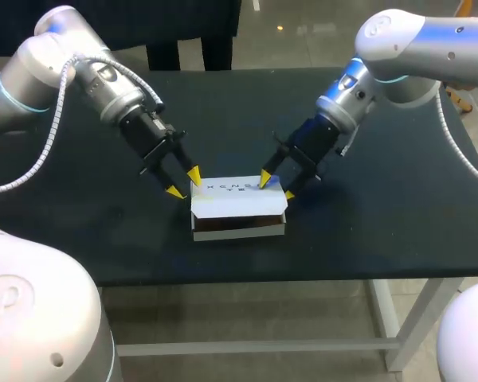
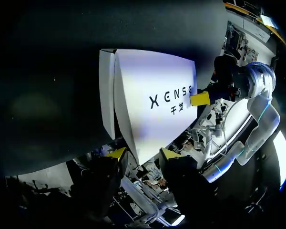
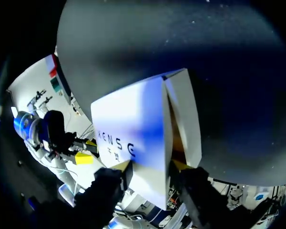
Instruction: Assemble the packaging by folding the flat box into shape, placing the metal phone stand inside, and closing the box properly
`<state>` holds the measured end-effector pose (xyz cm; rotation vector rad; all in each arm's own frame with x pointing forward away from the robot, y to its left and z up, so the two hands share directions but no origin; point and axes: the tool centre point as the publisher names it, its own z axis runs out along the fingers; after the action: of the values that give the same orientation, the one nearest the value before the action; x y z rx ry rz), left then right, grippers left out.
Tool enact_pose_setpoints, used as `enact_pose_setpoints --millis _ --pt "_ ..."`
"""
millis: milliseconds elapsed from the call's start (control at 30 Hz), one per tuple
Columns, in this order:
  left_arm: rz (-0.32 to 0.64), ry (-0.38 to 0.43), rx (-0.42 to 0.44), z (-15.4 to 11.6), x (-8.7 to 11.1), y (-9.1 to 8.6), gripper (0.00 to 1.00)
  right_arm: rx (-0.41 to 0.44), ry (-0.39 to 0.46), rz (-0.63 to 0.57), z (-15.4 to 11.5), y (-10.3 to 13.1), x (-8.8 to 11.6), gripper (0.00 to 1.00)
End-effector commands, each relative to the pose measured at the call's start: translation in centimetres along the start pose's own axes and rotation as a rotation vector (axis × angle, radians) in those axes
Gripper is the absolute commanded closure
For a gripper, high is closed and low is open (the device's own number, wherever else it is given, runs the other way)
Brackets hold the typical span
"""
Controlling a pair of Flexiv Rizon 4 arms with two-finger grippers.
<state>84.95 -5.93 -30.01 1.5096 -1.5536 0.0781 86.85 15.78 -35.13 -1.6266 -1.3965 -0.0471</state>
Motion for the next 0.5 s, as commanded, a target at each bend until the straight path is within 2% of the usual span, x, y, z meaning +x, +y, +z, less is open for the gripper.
enact_pose_setpoints --millis 33,167,267,500 --pt "0.032 -0.055 0.108 -0.4 0.9 1.2 0.49 0.003 0.001 -0.001 0.1 0.3 -0.2 0.45" --pt "0.093 -0.118 0.137 -0.5 1.6 1.8 0.43 0.003 0.001 0.0 0.1 0.4 -0.3 0.46" --pt "0.175 -0.177 0.152 -0.6 2.1 2.5 0.25 0.004 0.002 0.001 0.1 0.5 -0.3 0.45" --pt "0.325 -0.316 0.184 -0.9 3.4 2.9 0.02 0.005 0.002 0.001 0.1 0.5 -0.4 0.47"
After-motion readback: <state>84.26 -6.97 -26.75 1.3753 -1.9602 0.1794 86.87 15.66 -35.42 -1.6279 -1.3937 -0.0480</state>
